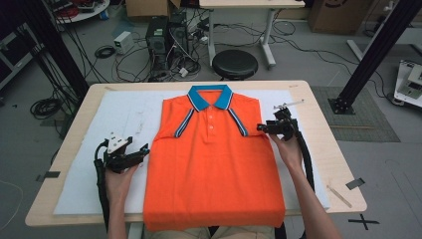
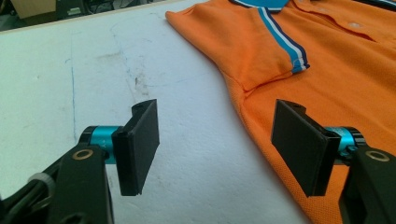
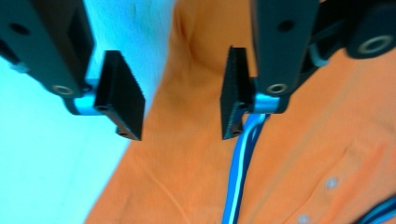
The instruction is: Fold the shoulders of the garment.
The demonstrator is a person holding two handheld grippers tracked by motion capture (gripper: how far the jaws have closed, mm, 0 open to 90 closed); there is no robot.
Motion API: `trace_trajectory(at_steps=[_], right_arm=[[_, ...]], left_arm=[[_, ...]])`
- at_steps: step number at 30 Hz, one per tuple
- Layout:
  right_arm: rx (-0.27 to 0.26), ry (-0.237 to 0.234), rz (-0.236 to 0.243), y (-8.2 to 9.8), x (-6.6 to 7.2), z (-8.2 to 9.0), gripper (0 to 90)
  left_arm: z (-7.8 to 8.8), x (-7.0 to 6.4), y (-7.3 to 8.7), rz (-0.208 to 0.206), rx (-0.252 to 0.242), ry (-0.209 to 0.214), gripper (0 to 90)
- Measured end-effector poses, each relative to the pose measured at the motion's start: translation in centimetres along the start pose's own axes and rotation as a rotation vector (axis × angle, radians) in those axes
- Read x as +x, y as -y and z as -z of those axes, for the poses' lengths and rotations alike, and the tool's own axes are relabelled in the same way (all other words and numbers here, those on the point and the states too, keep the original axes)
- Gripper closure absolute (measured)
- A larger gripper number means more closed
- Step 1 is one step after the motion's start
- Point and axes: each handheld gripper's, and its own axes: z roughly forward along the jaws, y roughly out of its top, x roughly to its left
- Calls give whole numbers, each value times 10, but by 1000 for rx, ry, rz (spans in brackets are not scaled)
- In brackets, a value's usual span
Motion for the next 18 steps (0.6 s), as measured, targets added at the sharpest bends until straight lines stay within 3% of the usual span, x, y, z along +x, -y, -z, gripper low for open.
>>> trace_trajectory(at_steps=[2, 4, 5, 6, 8, 10, 14, 18], right_arm=[[-28, -13, 14, 8, 2, 6, 439], [-68, 4, 27, 18, 6, 15, 366], [-68, 4, 27, 18, 6, 15, 366], [-116, -5, 30, 27, 9, 23, 343], [-142, -14, 51, 36, 12, 30, 326], [-167, 0, 61, 46, 16, 36, 312], [-190, -13, 70, 66, 19, 42, 279], [-181, -40, 33, 87, 18, 44, 249]], left_arm=[[0, 0, 0, -2, 1, 3, 328], [-1, -1, 0, -5, 11, 6, 329], [-1, -1, 0, -8, 13, 4, 329], [-1, -2, -1, -12, 17, 5, 329], [-1, -2, -1, -11, 20, 13, 328], [-1, -2, 0, -8, 15, 20, 329], [0, -2, 0, -12, 14, 36, 331], [-2, -5, -1, -48, 33, 45, 339]])
